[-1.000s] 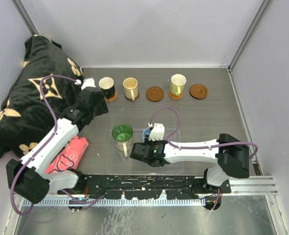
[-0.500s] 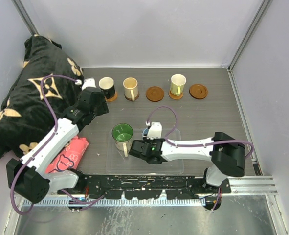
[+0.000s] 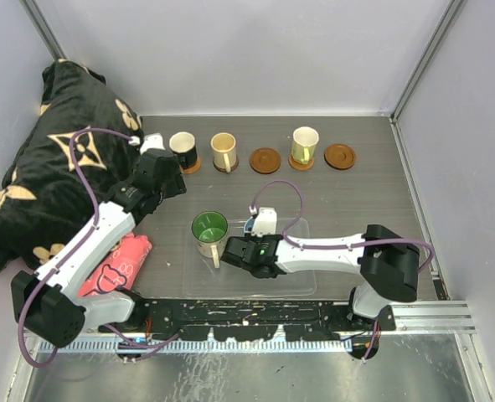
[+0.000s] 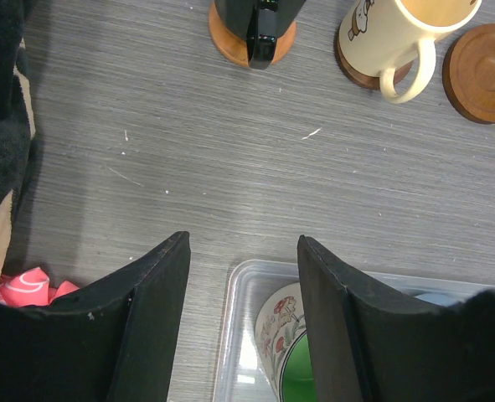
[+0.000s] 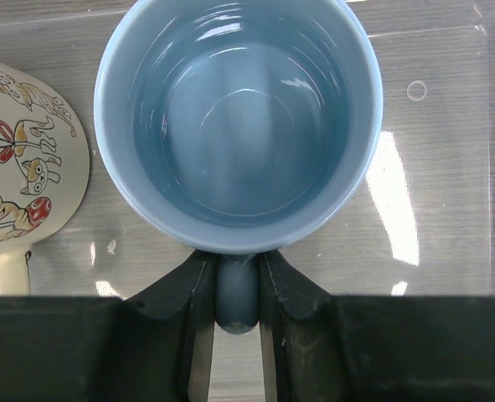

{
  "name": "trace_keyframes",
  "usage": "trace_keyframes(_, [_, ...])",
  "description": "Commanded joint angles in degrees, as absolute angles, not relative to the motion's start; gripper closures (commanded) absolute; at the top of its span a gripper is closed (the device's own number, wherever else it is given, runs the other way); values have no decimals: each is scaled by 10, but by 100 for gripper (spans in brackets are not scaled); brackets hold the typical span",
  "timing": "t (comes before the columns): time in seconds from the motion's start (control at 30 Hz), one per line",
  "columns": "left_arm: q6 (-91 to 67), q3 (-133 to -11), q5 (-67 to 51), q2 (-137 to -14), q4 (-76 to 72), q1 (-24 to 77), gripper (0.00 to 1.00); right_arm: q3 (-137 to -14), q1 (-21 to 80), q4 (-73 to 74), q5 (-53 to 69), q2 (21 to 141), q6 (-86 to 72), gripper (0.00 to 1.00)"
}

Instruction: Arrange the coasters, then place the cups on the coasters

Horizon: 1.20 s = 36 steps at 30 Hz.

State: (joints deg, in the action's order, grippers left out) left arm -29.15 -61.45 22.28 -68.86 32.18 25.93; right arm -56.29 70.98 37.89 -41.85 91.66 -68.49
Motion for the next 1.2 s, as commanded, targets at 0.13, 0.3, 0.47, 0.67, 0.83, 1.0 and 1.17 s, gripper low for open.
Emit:
trace_keyframes(0.13, [-288, -618, 232, -679, 313, 262, 44, -573, 700, 365, -437, 915, -673, 99])
trace_keyframes(0.3, [-290, -617, 234, -682, 312, 262, 44, -574, 703, 384, -455, 878, -673, 99])
trace_keyframes(0.47, [-289, -619, 233, -685, 311, 262, 44, -594, 707, 419, -479, 850, -672, 99])
trace_keyframes(0.67, [-288, -620, 234, -687, 310, 262, 44, -610, 709, 455, -499, 817, -682, 99])
trace_keyframes(0.83, [-289, -625, 231, -694, 310, 262, 44, -622, 708, 507, -533, 784, -694, 99])
trace_keyframes(1.0, [-289, -632, 229, -700, 310, 262, 44, -595, 682, 543, -551, 720, -703, 99])
trace_keyframes(1.17, [-287, -644, 229, -710, 313, 262, 44, -557, 632, 543, -566, 641, -652, 99])
